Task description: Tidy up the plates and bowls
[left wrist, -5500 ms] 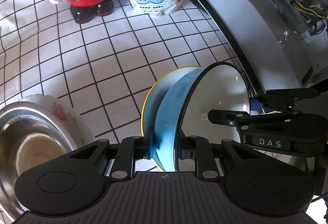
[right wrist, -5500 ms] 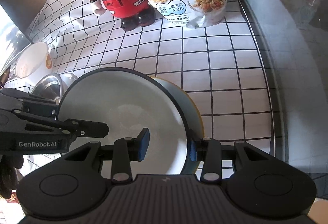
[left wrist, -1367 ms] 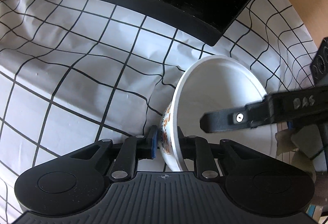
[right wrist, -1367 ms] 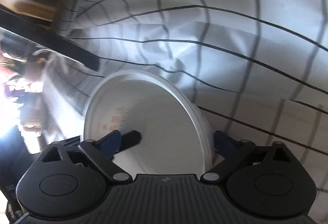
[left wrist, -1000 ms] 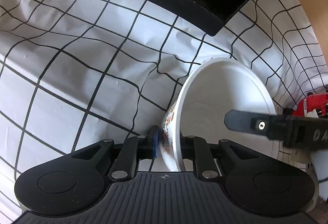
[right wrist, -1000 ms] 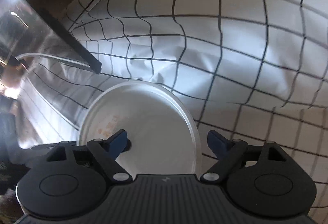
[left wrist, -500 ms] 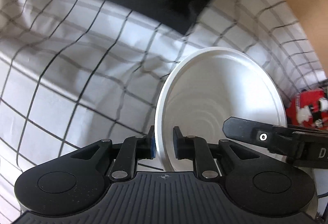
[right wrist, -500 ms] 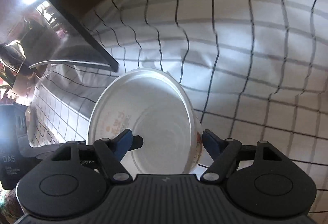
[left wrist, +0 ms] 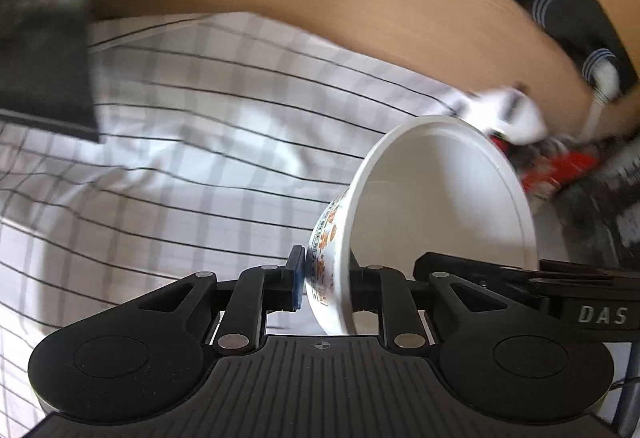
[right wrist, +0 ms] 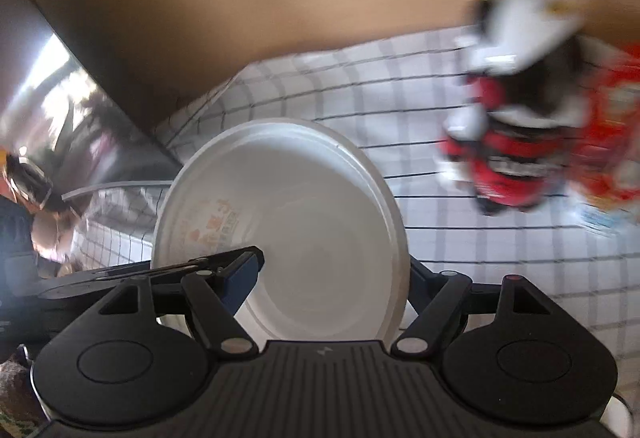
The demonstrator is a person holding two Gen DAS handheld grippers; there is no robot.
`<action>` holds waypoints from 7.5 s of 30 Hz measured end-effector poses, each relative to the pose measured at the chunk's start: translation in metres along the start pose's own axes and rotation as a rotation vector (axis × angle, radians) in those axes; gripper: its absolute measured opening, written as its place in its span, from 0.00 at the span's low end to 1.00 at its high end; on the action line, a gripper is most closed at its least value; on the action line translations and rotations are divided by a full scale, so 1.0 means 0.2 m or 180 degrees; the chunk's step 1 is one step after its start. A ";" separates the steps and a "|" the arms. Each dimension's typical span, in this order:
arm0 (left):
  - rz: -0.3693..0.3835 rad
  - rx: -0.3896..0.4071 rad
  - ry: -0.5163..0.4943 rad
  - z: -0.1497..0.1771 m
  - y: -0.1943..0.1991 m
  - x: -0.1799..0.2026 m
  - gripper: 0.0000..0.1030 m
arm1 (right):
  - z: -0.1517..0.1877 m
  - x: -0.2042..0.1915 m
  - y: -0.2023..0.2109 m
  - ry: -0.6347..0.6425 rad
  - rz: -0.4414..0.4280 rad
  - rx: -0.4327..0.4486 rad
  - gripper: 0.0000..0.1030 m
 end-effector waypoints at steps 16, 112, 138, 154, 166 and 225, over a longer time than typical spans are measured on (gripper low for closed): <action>0.0508 -0.0758 -0.0923 0.60 -0.25 1.07 0.20 | 0.39 0.89 0.67 -0.0446 0.0517 0.0263 0.79; 0.0652 -0.0492 -0.0803 0.49 -0.26 0.97 0.24 | 0.51 1.20 0.56 -0.0372 0.0696 0.0261 0.79; 0.0465 -0.0377 -0.0582 0.83 -0.35 0.85 0.25 | 0.77 1.29 0.37 -0.0772 0.0250 0.0374 0.78; 0.0228 -0.0607 -0.0273 0.99 -0.52 0.79 0.39 | 0.84 1.31 0.20 -0.1125 -0.0109 0.0059 0.81; 0.0393 -0.0618 -0.0330 1.02 -0.54 0.84 0.36 | 0.91 1.24 0.20 -0.1087 -0.0286 0.0106 0.83; 0.0311 -0.0283 -0.0380 1.13 -0.33 0.76 0.40 | 1.14 1.11 0.38 0.0085 0.0265 0.0674 0.95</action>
Point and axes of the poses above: each gripper's, at about its wrist camera, not at the fingertips, and y roughly against the way its jaws point, x to its right, z to its underside, the point moved 9 cm from there along -y, roughly the way its jaws point, and after that the axes turned 6 degrees about -y, right-handed, at the moved point
